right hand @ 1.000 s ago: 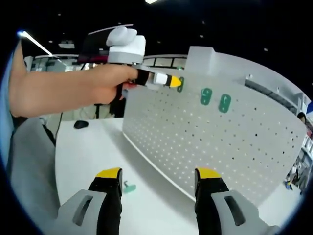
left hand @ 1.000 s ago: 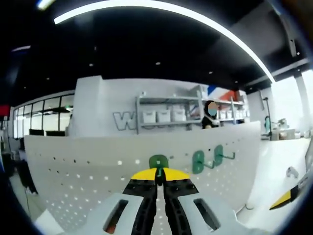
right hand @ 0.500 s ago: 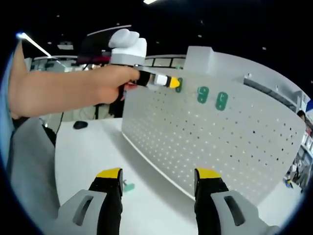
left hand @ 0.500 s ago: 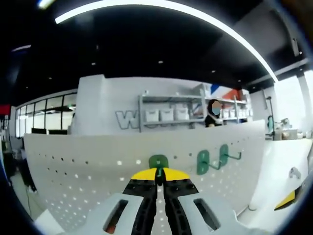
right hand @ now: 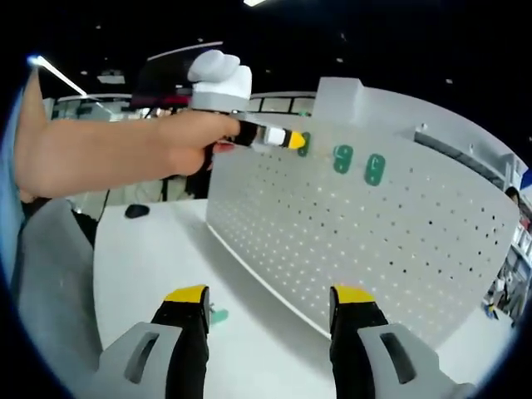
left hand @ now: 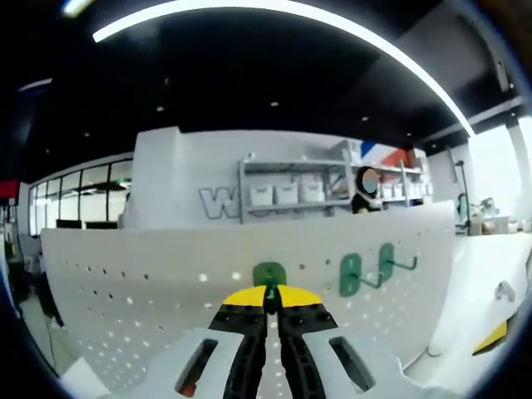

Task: Insert the hook assembly into the mounting plate slot until the hook locks in place.

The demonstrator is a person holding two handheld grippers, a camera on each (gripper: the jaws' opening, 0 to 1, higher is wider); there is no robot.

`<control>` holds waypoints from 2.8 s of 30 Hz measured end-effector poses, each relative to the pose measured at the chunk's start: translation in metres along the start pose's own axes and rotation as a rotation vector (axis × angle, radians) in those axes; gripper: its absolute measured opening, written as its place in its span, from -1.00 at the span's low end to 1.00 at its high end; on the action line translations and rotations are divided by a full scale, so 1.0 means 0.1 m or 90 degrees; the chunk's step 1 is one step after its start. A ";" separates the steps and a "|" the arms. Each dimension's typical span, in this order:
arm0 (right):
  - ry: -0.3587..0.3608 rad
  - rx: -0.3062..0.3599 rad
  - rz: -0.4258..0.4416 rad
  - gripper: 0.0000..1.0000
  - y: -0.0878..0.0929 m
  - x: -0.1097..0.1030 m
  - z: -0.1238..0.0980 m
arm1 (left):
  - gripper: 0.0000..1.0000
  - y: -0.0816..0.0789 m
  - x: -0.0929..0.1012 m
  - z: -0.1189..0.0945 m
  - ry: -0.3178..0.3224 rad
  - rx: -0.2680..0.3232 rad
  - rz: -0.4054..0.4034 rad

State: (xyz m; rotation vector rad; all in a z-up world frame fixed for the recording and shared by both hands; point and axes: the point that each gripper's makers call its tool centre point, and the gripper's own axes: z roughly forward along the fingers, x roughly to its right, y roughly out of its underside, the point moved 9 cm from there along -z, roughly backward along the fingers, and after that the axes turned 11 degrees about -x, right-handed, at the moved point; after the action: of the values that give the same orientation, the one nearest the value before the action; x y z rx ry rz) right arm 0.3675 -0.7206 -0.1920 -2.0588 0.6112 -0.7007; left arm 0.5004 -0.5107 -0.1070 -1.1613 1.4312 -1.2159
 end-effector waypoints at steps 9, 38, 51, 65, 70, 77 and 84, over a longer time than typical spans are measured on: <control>-0.001 -0.001 0.002 0.16 0.02 0.01 -0.01 | -0.94 0.00 0.03 0.02 -0.014 0.002 0.018; -0.007 0.002 0.008 0.13 0.05 0.01 -0.01 | -0.88 0.02 0.13 0.06 -0.071 0.001 -0.023; -0.003 0.003 0.014 0.12 0.08 0.04 -0.02 | -0.88 0.08 0.14 0.07 -0.062 -0.014 -0.003; -0.001 0.001 0.009 0.12 0.05 0.02 -0.02 | -0.61 0.17 0.10 0.00 -0.039 -0.036 0.008; -0.001 -0.003 0.006 0.12 0.05 0.01 -0.02 | -0.50 0.21 0.06 -0.04 -0.030 -0.050 0.007; 0.000 -0.001 0.002 0.12 0.01 -0.02 -0.02 | -0.38 0.29 0.02 -0.14 -0.020 -0.061 0.004; -0.003 -0.002 -0.002 0.13 -0.01 -0.06 0.01 | -0.25 0.38 0.00 -0.21 -0.002 -0.080 -0.001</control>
State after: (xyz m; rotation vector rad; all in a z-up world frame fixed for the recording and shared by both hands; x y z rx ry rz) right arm 0.3639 -0.7158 -0.1927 -2.0641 0.6076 -0.6966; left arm 0.4757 -0.5043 -0.1425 -1.2489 1.5215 -1.1384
